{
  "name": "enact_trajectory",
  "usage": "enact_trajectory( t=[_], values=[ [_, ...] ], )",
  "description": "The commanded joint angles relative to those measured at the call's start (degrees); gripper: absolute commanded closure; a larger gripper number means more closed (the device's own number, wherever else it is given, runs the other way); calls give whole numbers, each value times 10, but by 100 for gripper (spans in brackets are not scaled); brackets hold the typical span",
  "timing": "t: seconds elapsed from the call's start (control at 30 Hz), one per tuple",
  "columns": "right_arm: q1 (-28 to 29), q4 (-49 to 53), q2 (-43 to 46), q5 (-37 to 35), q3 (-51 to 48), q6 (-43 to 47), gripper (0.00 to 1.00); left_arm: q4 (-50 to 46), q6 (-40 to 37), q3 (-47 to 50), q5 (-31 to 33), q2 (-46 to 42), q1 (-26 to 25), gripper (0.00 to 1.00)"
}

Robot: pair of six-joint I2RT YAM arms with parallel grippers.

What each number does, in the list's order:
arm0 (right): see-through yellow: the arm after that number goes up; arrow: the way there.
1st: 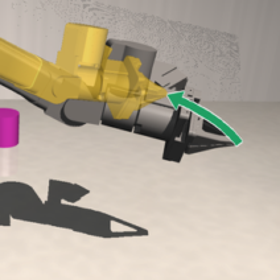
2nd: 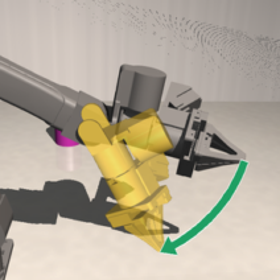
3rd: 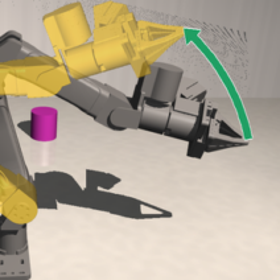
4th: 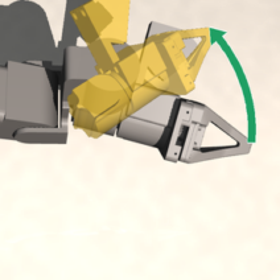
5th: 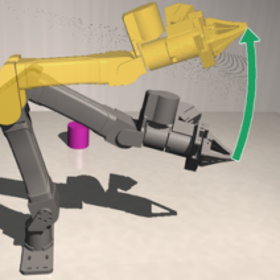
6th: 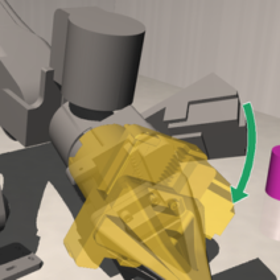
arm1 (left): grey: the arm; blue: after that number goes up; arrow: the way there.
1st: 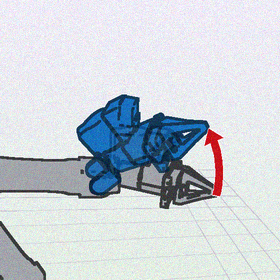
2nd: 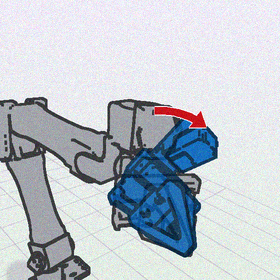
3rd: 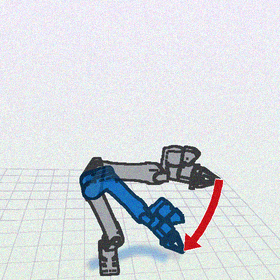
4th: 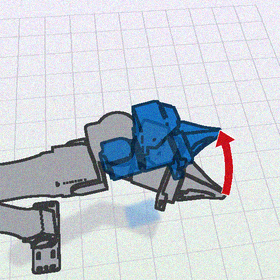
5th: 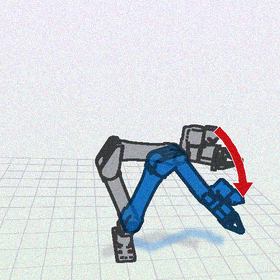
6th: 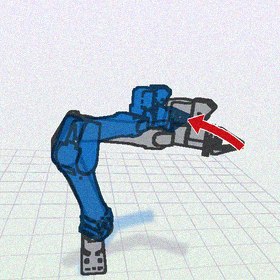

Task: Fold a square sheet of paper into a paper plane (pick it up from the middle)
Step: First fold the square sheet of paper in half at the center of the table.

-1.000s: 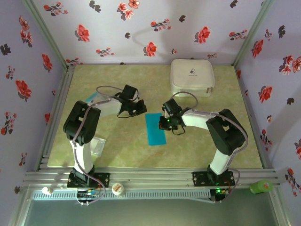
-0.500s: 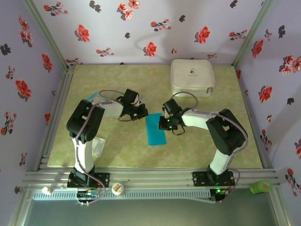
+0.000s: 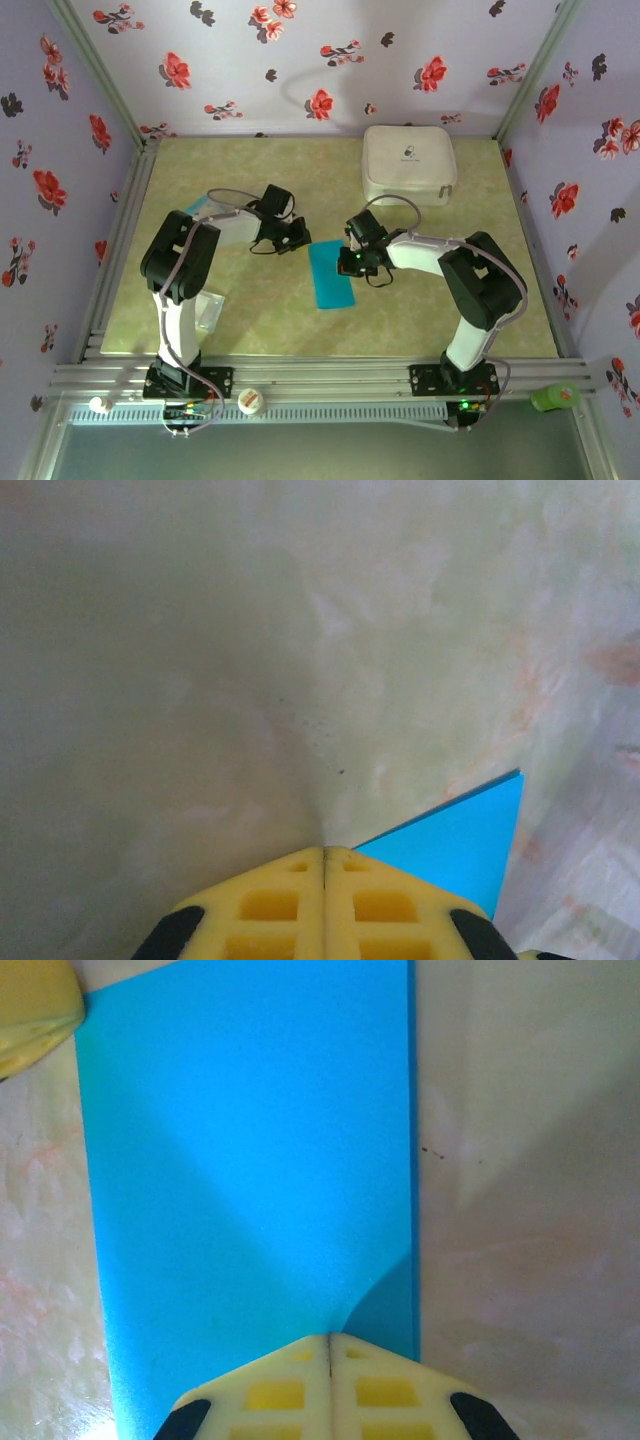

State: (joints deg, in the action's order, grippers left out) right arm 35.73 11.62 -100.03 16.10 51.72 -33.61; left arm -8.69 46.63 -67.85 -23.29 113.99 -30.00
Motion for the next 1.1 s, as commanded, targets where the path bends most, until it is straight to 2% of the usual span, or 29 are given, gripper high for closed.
enact_trajectory(
  t=[0.0, 0.27, 0.43, 0.67, 0.87, 1.0, 1.07],
  values=[
    [-5, 99, -31, -61, -34, -8, 100, -61, 7, -21, 39, -22, -2, 95],
    [-5, 92, -28, -58, -34, -11, 100, -51, -1, -5, 33, -80, -15, 89],
    [-5, 90, -29, -57, -34, -10, 100, -39, -9, 8, 21, -95, -46, 88],
    [-5, 88, -22, -60, -40, -12, 100, 23, 14, 63, -24, -97, -61, 100],
    [-5, 81, -24, -59, -44, -12, 100, 134, 29, 149, -39, -105, -66, 100],
    [-5, 84, -27, -59, -42, -8, 100, 136, 23, 160, -38, -86, -66, 100],
    [-5, 90, -27, -63, -41, -7, 100, 105, 19, 164, -24, -87, -64, 100]
  ],
)
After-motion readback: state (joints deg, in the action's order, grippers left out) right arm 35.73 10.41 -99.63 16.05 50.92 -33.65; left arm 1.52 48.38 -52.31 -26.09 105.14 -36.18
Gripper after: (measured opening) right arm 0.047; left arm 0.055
